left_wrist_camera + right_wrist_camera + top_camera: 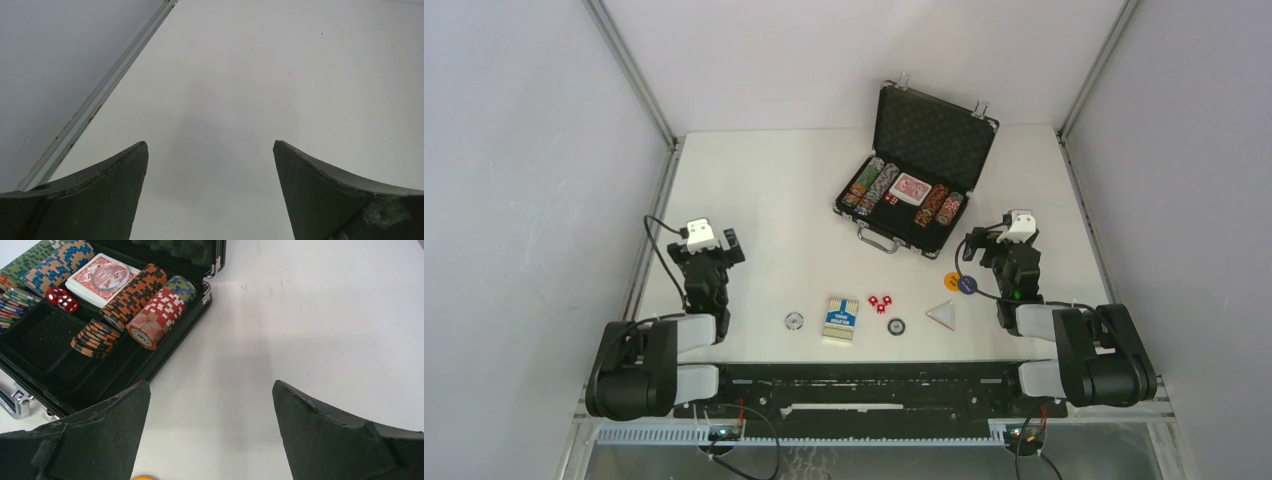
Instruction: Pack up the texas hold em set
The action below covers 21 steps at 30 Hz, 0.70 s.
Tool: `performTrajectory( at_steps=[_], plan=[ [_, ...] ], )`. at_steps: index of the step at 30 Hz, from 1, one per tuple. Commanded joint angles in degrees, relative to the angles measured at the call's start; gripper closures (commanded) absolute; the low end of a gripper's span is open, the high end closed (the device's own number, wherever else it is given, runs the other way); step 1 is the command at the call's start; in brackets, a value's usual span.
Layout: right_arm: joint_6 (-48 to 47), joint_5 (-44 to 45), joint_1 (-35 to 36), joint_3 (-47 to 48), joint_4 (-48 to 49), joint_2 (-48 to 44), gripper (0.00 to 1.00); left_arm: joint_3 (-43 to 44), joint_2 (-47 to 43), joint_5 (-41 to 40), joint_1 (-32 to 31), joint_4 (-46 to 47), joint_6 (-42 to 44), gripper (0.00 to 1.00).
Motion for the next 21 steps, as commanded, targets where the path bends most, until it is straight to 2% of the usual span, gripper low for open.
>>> performTrajectory(
  at_steps=[1,9,11,12,13,15,17,19,21],
  plan=[
    [0.04,-0.12,-0.04,1.25,1.80,0.15,0.00,1.15,-0.71,0.89,0.32,2.73,0.45,0.00],
    [0.05,-0.08,-0.07,1.15,1.67,0.04,0.00,1.46,-0.62,1.52,0.60,2.15,0.45,0.00],
    [-0.25,3.65,1.34,1.32,1.62,-0.69,0.00,1.85,-0.76,2.85,1.44,1.23,-0.08,0.00],
    [-1.15,6.58,3.01,2.17,-0.74,-3.59,0.00,1.86,-0.72,2.94,1.52,1.21,-0.08,0.00],
    [-1.07,10.50,4.99,4.88,-7.31,-7.03,0.00,1.72,-0.76,2.86,1.49,1.47,0.02,0.00],
    [10.11,17.44,6.89,13.91,-29.68,-11.93,0.00,2.65,-2.37,3.07,1.07,-0.73,0.65,0.00],
    [15.61,13.40,6.81,19.43,-43.09,-13.51,0.00,6.24,-6.49,1.50,-0.56,-9.64,2.34,0.00],
    [15.45,9.03,8.19,20.52,-43.92,-14.45,0.00,10.52,-12.13,0.79,-3.14,-20.69,3.75,0.00],
    [13.52,9.00,10.54,21.33,-44.21,-14.11,0.03,13.32,-17.59,-8.52,-8.33,-26.29,-2.10,0.00]
  ],
)
